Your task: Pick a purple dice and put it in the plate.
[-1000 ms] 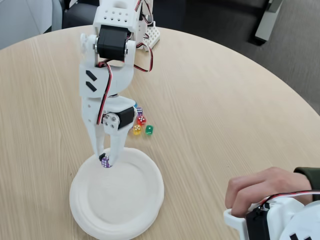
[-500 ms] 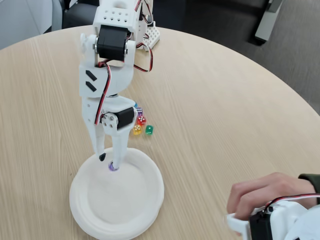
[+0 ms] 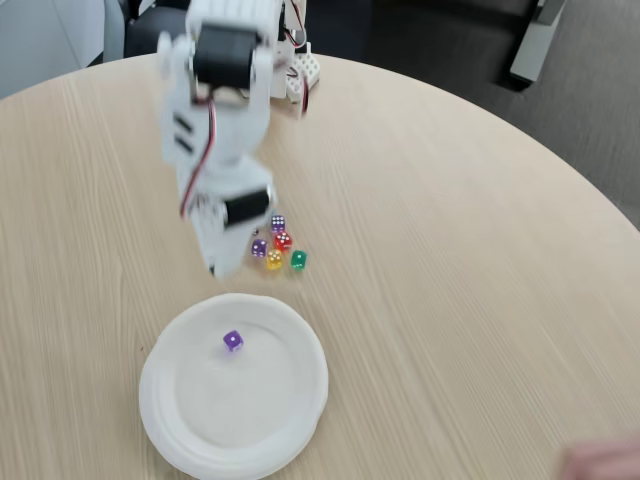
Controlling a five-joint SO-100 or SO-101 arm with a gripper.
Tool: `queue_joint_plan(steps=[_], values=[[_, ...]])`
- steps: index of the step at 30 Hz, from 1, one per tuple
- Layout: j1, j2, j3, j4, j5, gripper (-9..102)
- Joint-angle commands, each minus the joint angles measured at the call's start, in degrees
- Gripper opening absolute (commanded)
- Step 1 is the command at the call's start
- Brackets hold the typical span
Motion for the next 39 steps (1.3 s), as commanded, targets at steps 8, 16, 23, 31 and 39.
queue_joint_plan(steps=[8,16,23,31,39], values=[[-3.78,21.09,-1.05,11.07,4.39,0],[-3.96,36.47,-0.97,15.29,1.58,0],[-3.96,50.45,-0.79,20.57,-1.49,0],[-3.16,70.05,14.41,22.24,-7.03,0],[-3.96,90.18,35.60,21.53,-17.84,0]])
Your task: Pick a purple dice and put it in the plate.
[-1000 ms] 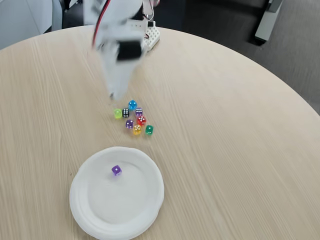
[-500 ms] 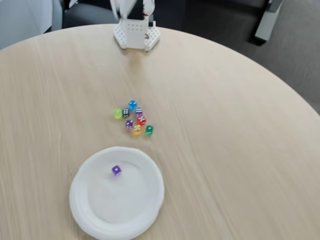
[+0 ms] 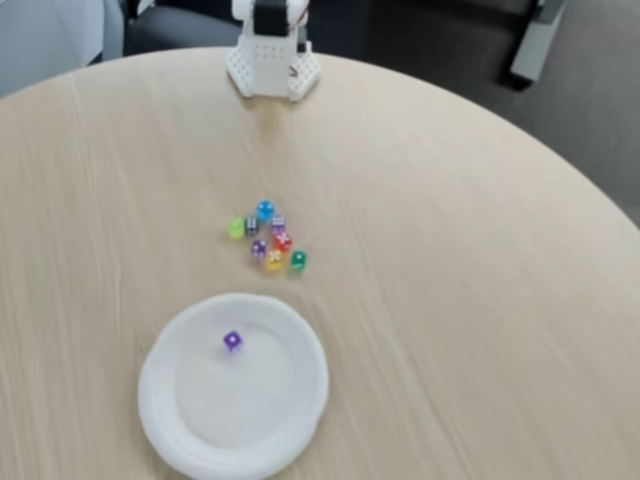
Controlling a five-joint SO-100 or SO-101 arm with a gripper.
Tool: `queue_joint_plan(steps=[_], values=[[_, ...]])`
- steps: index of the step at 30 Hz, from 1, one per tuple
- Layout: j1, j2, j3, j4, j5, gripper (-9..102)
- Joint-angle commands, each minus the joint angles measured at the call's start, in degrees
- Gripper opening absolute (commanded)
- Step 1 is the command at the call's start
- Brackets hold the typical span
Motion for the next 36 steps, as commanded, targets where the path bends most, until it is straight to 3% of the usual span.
queue_joint_plan(steps=[1,8,21,29,36], values=[[-0.79,3.52,6.68,-0.79,-3.87,0],[-0.79,4.48,18.72,-0.97,-10.72,0],[-0.88,4.48,32.78,-5.27,-33.75,0],[-0.88,4.31,40.08,-10.28,-28.48,0],[-0.88,4.31,46.05,-10.55,-30.50,0]])
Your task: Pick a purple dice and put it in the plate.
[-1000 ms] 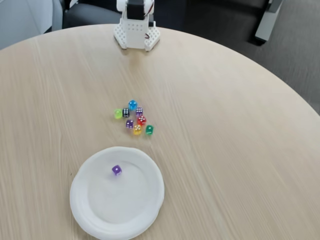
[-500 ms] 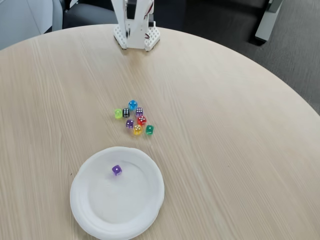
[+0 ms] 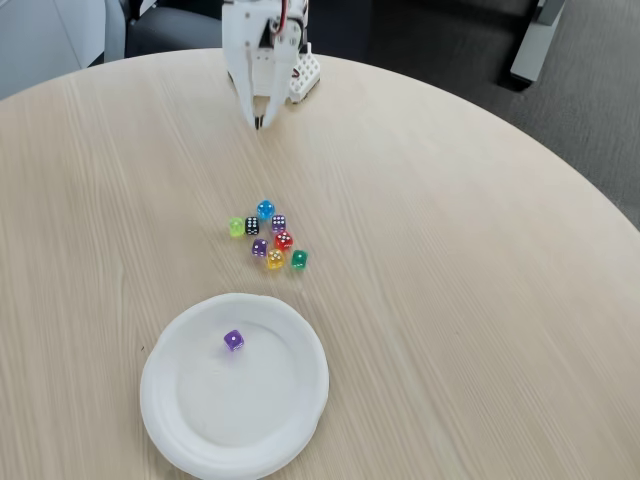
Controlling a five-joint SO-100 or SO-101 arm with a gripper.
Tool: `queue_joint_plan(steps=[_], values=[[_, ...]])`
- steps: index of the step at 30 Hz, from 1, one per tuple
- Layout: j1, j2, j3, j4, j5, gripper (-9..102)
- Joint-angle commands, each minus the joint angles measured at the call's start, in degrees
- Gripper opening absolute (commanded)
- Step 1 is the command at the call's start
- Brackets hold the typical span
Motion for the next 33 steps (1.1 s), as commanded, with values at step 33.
queue_joint_plan(steps=[33], values=[[0.00,-0.18,12.66,-11.07,4.13,0]])
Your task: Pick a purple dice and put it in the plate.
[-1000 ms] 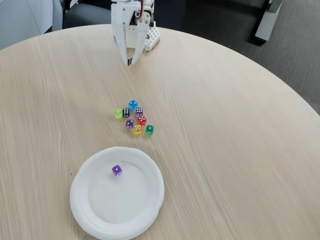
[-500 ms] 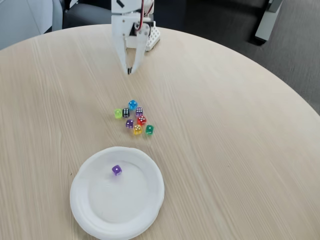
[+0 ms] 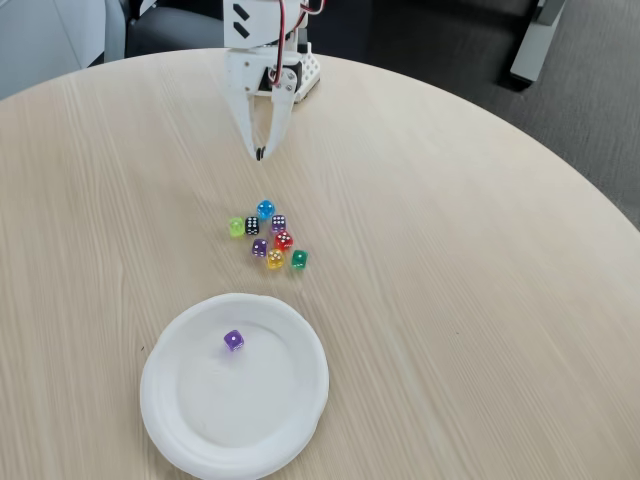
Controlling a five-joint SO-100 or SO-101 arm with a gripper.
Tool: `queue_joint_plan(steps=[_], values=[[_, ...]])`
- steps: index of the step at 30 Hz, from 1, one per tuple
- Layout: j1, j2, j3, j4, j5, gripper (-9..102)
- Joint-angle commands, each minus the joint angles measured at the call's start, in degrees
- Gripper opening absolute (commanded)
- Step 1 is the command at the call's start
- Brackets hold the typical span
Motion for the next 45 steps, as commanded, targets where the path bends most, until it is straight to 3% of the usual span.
queue_joint_plan(steps=[1,6,45], values=[[-0.09,0.09,-0.18,-0.62,0.44,0],[-0.09,0.09,-0.18,-0.62,0.26,4],[0.62,0.09,-0.18,-0.62,0.26,4]])
